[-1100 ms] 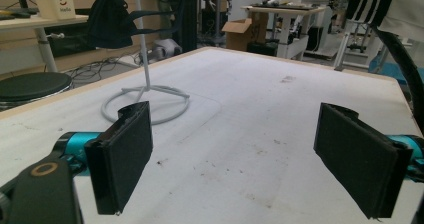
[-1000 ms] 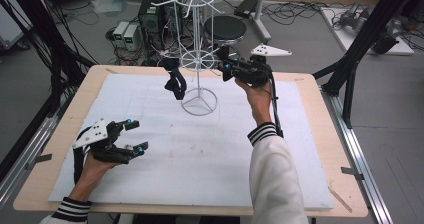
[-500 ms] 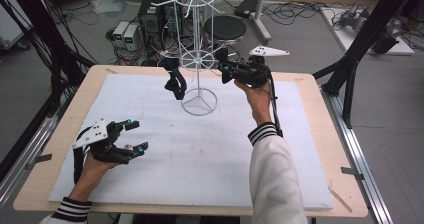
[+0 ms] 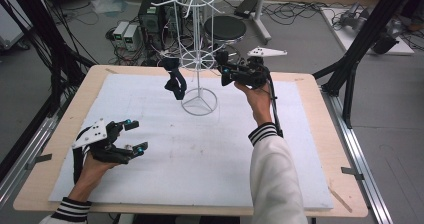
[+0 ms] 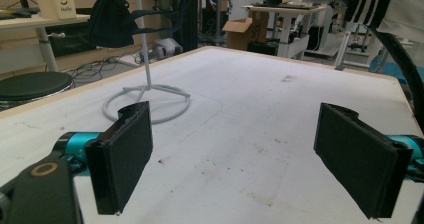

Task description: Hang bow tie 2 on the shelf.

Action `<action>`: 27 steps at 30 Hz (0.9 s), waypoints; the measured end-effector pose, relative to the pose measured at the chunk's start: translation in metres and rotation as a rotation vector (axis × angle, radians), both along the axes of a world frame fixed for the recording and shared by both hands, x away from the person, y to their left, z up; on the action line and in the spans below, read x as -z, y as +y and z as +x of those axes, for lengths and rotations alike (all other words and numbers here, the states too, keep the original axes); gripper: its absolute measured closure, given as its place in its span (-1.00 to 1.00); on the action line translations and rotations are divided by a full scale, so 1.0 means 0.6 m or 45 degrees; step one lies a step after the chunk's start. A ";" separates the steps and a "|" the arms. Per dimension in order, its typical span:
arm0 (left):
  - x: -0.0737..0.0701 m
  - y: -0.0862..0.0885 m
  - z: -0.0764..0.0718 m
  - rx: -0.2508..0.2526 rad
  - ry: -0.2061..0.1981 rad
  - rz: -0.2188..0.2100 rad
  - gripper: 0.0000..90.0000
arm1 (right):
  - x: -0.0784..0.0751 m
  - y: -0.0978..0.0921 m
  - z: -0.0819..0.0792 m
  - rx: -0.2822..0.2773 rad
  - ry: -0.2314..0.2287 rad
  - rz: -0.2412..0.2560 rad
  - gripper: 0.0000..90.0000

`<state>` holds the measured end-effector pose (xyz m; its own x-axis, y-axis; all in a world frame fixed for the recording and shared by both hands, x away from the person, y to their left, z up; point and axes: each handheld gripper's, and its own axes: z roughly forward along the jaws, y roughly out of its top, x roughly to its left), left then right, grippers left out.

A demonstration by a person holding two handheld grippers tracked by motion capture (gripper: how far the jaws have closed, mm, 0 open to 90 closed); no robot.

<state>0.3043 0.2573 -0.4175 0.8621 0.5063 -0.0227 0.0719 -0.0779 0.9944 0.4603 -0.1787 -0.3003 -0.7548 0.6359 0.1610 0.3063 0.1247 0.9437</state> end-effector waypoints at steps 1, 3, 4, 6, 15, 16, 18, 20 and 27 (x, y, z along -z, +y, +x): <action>0.000 0.000 0.000 0.001 0.000 0.002 -0.64 | 0.001 0.000 0.000 -0.002 -0.002 -0.007 0.59; 0.000 0.000 0.000 0.001 0.001 0.002 -0.64 | 0.004 0.000 0.000 0.002 -0.004 -0.028 0.55; 0.000 0.000 0.000 0.003 0.000 0.001 -0.64 | 0.004 0.000 0.000 0.002 -0.004 -0.028 0.55; 0.000 0.001 0.000 0.006 -0.004 0.005 -0.64 | 0.006 -0.001 0.000 0.008 -0.005 -0.052 0.46; -0.001 0.002 -0.001 -0.005 0.000 -0.004 -0.64 | 0.006 -0.015 -0.009 0.079 0.013 -0.095 -0.17; -0.001 0.002 -0.002 -0.004 0.000 -0.003 -0.64 | 0.006 -0.015 -0.009 0.079 0.013 -0.095 -0.17; -0.001 0.003 -0.004 -0.008 0.002 -0.005 -0.64 | 0.003 -0.017 -0.012 0.088 0.002 -0.113 -0.36; -0.004 0.005 -0.006 -0.011 -0.007 -0.007 -0.64 | 0.000 -0.017 -0.017 0.101 -0.009 -0.145 -0.61; -0.005 0.014 -0.005 -0.036 -0.003 -0.022 -0.64 | -0.002 -0.037 -0.050 0.152 -0.085 -0.236 -0.75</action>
